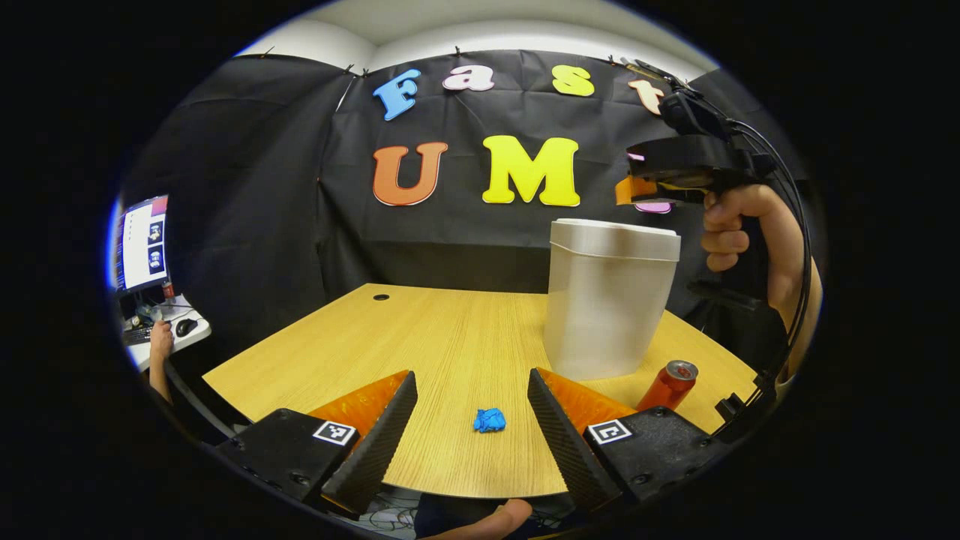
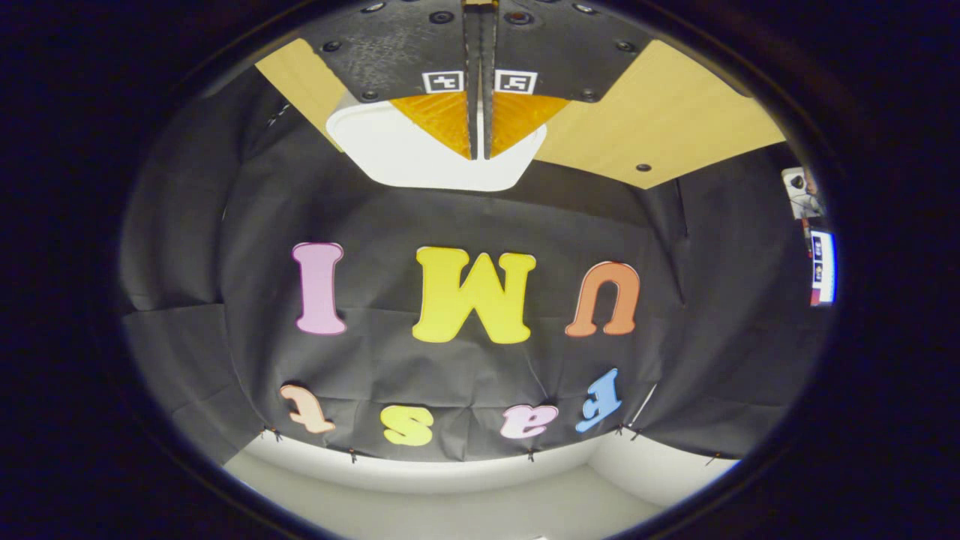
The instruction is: Press the lid of the desktop garbage bin to open it, pick up the crumpled paper on the desktop and throw it into the bin, then pick up the pop can on the desktop and drop it into the bin, and finally close the garbage bin lid.
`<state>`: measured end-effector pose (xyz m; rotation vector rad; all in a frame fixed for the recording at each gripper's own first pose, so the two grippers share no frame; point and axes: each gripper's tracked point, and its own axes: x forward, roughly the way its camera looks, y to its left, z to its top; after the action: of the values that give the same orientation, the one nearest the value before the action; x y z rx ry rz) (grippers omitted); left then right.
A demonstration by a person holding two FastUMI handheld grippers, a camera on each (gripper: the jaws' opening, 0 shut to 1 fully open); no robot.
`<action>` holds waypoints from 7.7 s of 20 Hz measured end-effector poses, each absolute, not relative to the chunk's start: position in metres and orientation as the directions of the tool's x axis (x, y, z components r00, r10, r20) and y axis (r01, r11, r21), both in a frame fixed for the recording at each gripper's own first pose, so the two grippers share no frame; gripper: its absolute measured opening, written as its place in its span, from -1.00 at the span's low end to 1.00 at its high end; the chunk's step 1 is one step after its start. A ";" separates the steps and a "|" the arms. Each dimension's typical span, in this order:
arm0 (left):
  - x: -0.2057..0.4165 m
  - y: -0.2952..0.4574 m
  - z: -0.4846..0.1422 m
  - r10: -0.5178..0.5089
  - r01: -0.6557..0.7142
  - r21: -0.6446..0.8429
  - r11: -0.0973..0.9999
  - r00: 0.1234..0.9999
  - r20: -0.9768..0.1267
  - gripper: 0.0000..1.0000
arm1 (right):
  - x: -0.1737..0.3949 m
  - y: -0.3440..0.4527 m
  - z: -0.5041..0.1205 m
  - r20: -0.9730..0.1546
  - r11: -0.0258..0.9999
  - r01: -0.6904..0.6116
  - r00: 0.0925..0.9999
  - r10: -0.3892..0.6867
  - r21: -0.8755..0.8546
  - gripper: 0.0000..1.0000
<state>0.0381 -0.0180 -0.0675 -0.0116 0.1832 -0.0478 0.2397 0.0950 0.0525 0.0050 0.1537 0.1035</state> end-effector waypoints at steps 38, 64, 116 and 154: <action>0.045 -0.025 -0.079 -0.066 0.067 0.001 0.998 0.979 -0.193 0.93 | 0.217 0.048 0.016 -0.172 0.992 -0.077 0.981 0.094 0.104 -0.99; 0.089 -0.045 -0.216 -0.114 0.126 -0.007 0.992 0.874 -0.472 0.79 | 0.006 0.007 -0.097 -0.080 0.982 -0.175 0.980 0.180 0.072 0.91; 0.086 -0.076 -0.135 -0.180 0.180 -0.031 0.983 0.926 -0.332 -0.51 | 0.109 0.007 -0.226 -0.325 1.000 0.005 0.946 0.003 0.024 0.70; 0.139 -0.172 0.048 -0.215 0.215 -0.023 0.976 0.976 -0.022 -0.52 | 0.043 -0.076 -0.024 -0.069 0.998 -0.044 0.997 0.041 -0.035 0.60</action>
<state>0.1392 -0.1721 0.0475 -0.0210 0.0245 -0.2167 0.0430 -0.0761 -0.0243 -0.0364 0.0684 0.0425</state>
